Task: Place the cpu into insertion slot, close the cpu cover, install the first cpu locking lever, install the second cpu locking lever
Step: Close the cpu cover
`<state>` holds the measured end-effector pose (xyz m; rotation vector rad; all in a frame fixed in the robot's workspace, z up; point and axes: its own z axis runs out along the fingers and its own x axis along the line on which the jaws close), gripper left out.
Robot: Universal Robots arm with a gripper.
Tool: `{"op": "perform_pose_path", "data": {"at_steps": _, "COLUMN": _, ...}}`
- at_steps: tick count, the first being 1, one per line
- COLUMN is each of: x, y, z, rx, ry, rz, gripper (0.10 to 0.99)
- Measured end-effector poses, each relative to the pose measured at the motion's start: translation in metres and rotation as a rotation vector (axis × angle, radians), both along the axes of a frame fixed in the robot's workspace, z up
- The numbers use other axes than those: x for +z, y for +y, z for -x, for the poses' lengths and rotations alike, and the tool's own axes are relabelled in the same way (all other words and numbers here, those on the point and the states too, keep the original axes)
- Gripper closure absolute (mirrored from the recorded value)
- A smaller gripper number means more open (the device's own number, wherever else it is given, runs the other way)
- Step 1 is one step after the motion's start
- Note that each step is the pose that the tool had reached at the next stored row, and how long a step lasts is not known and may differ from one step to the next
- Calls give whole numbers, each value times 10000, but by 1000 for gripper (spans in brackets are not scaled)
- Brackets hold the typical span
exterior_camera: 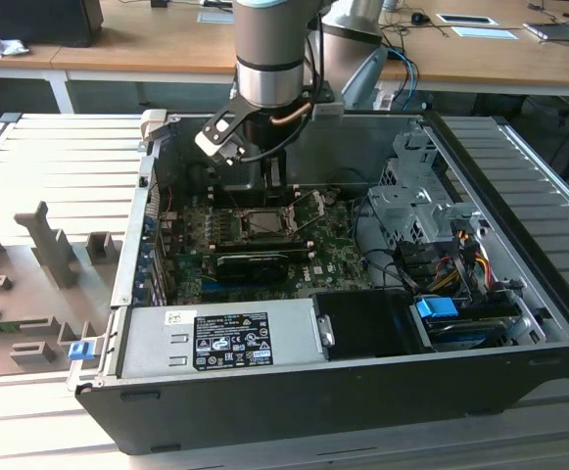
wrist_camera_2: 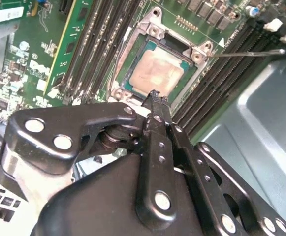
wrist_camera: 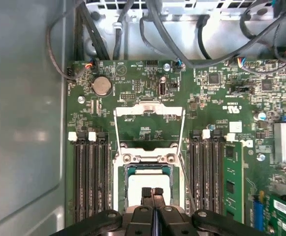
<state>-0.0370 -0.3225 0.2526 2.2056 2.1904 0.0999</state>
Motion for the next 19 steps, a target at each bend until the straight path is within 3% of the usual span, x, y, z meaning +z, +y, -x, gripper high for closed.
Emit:
{"op": "perform_pose_path", "data": {"at_steps": 4, "x": 114, "y": 2, "z": 0, "rx": 1, "ry": -2, "rz": 2, "gripper": 980}}
{"op": "perform_pose_path", "data": {"at_steps": 10, "x": 128, "y": 1, "z": -55, "rx": 1, "ry": 0, "rz": 4, "gripper": 980}}
{"op": "perform_pose_path", "data": {"at_steps": 12, "x": 206, "y": 2, "z": -55, "rx": 1, "ry": -1, "rz": 7, "gripper": 980}}
{"op": "perform_pose_path", "data": {"at_steps": 14, "x": 235, "y": 2, "z": -55, "rx": 2, "ry": 0, "rz": 9, "gripper": 980}}
{"op": "perform_pose_path", "data": {"at_steps": 19, "x": 238, "y": 4, "z": -124, "rx": 2, "ry": -2, "rz": 8, "gripper": 980}}
